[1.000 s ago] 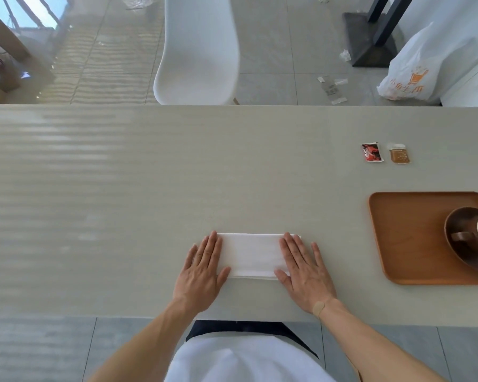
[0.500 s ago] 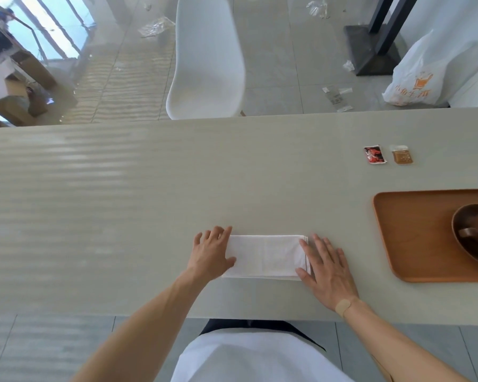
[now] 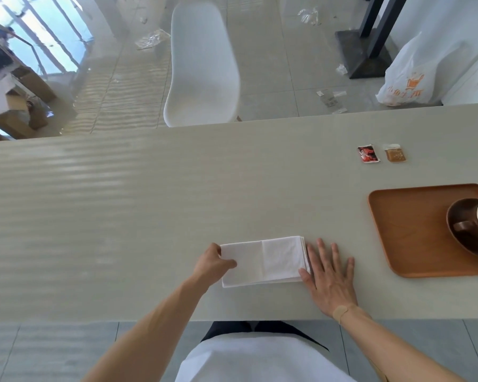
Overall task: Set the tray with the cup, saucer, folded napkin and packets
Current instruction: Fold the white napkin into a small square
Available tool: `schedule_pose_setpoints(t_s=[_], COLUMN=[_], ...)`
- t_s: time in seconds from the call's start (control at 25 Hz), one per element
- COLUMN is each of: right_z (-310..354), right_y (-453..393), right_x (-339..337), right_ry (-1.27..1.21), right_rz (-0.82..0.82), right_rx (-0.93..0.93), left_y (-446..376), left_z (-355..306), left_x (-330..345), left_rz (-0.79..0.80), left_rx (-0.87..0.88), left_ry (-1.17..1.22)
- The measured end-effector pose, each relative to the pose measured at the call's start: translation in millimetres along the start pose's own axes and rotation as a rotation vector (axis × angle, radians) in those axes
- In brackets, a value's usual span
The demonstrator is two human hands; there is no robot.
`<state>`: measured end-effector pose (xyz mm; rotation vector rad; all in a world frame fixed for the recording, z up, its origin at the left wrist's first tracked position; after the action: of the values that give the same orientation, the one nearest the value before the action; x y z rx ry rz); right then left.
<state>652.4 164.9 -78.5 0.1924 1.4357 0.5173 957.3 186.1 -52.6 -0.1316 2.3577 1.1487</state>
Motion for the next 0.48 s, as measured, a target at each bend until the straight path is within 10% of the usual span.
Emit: schedule_pose_setpoints(t_s=[0.48], right_z=[-1], right_y=[3], right_x=[12], right_ry=[0.076], right_rz=[-0.092], right_rx=[-0.005], left_y=[34], left_z=[-43], left_x=[-21], left_rz=[-0.083], left_rx=[0.202], left_ry=[0.101])
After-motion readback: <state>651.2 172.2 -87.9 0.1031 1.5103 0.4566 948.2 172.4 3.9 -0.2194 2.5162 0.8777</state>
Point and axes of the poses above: each hand's wrist, its own y-axis away from the middle knuckle, its own x-axis out of the palm, z = x × y, the point moved 6 cm from there along -y, towards the middle knuckle, and after that the axes turned 2 degrees about -x, right-handed, at the moved point
